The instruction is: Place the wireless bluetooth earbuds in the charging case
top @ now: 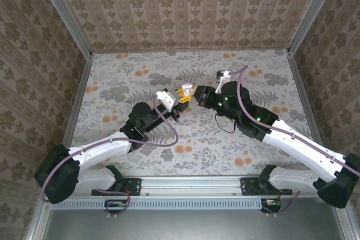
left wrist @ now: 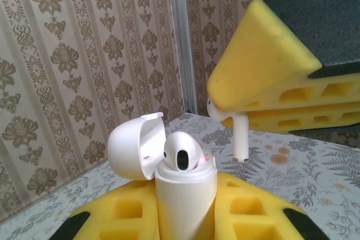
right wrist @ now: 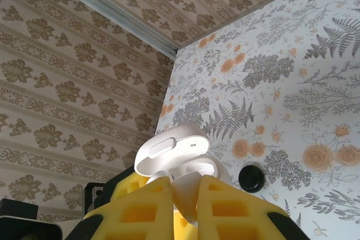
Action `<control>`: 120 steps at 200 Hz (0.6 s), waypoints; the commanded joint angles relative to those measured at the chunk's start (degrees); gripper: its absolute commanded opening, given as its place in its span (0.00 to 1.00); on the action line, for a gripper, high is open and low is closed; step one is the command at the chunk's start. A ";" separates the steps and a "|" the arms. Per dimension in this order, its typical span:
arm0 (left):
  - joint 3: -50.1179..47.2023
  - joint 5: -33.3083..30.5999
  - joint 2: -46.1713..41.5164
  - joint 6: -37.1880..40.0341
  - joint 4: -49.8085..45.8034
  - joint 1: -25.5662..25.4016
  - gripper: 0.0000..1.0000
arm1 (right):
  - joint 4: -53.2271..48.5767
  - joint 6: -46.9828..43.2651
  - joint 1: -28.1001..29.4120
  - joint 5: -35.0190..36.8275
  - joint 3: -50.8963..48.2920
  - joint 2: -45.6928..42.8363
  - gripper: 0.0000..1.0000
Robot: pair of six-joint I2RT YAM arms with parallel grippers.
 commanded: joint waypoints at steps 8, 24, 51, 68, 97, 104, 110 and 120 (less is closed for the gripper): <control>1.80 -0.21 0.92 1.46 4.63 -0.60 0.00 | 1.46 1.48 0.14 2.99 0.35 -0.52 0.13; 1.70 0.03 1.01 1.46 4.61 -0.71 0.00 | 2.23 1.48 0.14 3.56 0.10 -0.84 0.12; 1.09 -0.01 0.53 1.14 4.88 -0.80 0.00 | 2.60 1.22 0.14 4.67 0.52 -1.02 0.12; 0.84 0.14 0.31 0.96 4.86 -0.84 0.00 | 3.07 1.12 0.13 5.41 0.54 -0.95 0.12; 0.67 0.09 0.31 0.83 4.88 -0.88 0.00 | 4.75 1.57 0.14 5.61 0.44 -0.47 0.11; 0.58 0.00 0.26 0.76 4.84 -0.81 0.00 | 4.95 1.54 0.14 5.61 0.52 -0.41 0.11; 0.55 -0.01 0.30 0.77 4.90 -0.82 0.00 | 5.05 1.53 0.08 5.61 0.66 -0.33 0.11; 0.38 -0.11 0.30 0.71 4.88 -0.88 0.00 | 5.06 1.46 0.14 5.56 0.97 -0.23 0.11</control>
